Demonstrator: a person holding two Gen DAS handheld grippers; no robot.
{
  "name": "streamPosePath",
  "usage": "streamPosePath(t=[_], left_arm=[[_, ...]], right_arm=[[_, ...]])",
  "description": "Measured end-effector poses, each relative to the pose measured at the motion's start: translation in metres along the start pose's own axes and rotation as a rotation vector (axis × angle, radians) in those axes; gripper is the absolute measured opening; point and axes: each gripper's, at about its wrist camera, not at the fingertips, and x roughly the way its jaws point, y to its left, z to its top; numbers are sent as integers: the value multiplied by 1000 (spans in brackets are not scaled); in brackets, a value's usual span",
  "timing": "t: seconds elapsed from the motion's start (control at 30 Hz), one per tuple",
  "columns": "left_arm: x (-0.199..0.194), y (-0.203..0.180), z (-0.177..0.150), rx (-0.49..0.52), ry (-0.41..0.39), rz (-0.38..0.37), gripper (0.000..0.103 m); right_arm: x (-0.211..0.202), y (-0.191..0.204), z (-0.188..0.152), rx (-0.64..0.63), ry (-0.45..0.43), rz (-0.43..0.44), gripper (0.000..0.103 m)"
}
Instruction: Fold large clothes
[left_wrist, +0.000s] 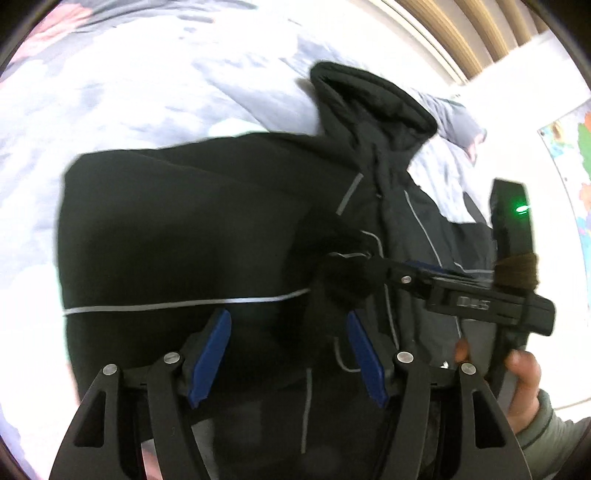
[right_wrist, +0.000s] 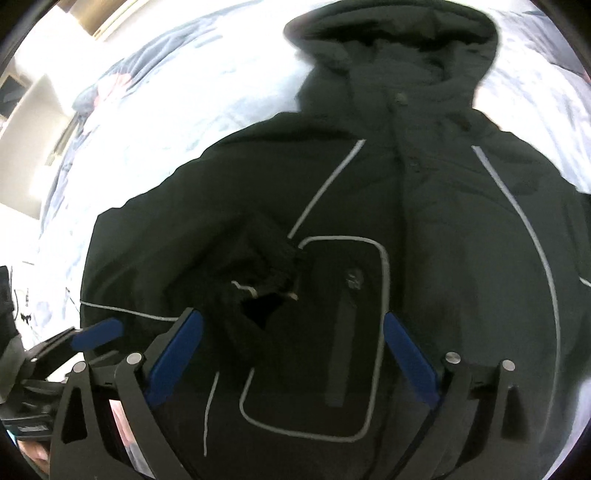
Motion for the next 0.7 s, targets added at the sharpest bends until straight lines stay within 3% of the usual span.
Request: streamPosePath(t=[0.17, 0.23, 0.3, 0.33, 0.37, 0.5, 0.7], left_arm=[[-12, 17, 6, -34, -26, 41, 67], [-11, 21, 9, -42, -27, 69, 67], [-9, 21, 11, -46, -30, 86, 67], [-7, 20, 13, -48, -33, 90, 67], [-7, 19, 15, -51, -38, 99, 67], [-12, 11, 23, -38, -74, 116, 67], [-11, -15, 44, 33, -109, 77, 67]], right_arm=[[36, -3, 6, 29, 56, 9, 94], [49, -1, 7, 46, 85, 50, 84], [55, 3, 7, 59, 103, 114, 65], [56, 5, 8, 57, 104, 127, 61], [56, 9, 8, 48, 99, 146, 47], [24, 14, 10, 21, 9, 135, 33], [-61, -17, 22, 1, -166, 22, 31]])
